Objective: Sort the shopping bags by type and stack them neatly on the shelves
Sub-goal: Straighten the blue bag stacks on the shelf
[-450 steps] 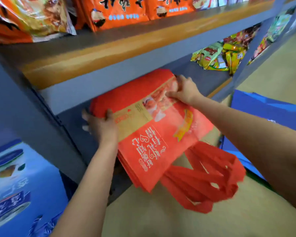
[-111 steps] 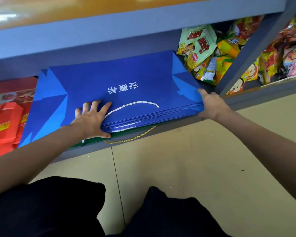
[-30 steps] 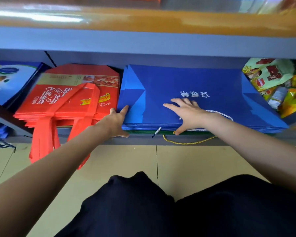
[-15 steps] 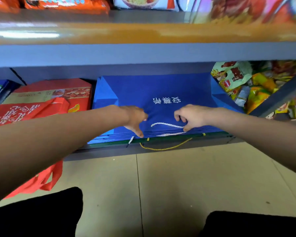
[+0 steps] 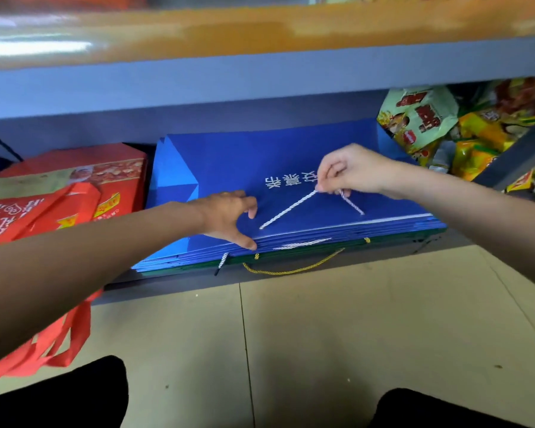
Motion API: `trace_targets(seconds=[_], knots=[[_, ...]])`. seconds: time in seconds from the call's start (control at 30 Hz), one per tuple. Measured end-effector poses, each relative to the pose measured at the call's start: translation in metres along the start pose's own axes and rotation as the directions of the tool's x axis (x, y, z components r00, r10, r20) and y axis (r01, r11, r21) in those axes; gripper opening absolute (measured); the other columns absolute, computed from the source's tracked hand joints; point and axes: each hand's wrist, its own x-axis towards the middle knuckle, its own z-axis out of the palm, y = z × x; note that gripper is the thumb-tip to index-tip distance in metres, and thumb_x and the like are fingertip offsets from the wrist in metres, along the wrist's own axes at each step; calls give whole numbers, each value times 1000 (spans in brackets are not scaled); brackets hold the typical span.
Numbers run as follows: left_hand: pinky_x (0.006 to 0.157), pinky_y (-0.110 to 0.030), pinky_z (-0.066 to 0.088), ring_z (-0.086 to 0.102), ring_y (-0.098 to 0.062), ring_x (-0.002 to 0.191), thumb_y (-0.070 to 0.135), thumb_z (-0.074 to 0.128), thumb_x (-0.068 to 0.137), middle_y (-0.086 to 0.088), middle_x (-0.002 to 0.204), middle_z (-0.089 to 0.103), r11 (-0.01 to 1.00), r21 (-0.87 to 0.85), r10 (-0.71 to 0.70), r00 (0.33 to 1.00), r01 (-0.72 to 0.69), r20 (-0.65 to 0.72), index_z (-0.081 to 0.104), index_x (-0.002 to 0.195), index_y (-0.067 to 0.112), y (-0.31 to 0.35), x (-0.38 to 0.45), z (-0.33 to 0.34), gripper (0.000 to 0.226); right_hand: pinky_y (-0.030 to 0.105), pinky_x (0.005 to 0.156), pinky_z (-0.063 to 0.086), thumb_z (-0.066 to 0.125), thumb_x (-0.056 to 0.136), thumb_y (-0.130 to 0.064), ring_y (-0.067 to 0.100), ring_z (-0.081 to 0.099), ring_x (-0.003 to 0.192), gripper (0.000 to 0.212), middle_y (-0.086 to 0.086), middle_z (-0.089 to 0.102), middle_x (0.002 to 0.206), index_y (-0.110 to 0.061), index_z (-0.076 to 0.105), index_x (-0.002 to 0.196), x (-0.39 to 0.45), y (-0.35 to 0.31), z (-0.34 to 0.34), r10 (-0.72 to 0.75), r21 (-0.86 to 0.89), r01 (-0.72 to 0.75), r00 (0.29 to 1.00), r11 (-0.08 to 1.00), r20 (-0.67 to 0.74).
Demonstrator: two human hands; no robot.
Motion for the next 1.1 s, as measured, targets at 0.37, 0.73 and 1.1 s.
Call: trace_targets(seconds=[0.37,0.73,1.1], knots=[[92,-31,42,50,-19,107,48,67,79,7,109,46,992,-99,76,995,-83,-70,51,115,20,-17,-1,-2,49,18,53,37,57,88,2,8,46,61,20,-2,54,72,-16,57,78,-3,-31,-22,0,568,135,973,812,-232],[69,-25,39,53,-14,73,44,39,96,4,72,57,986,-163,0,964,-45,-267,62,108,16,-9,-14,-28,37,21,65,54,56,88,3,9,54,59,14,-3,58,68,-9,59,81,-36,-49,-24,-152,517,254,961,817,-230],[73,-33,40,55,-33,85,36,32,100,-12,82,59,980,-171,2,869,-100,-495,57,107,7,-13,-13,-29,39,31,108,25,37,99,-37,24,27,133,52,9,34,144,-4,35,139,-12,-5,56,-241,-785,335,940,522,241]])
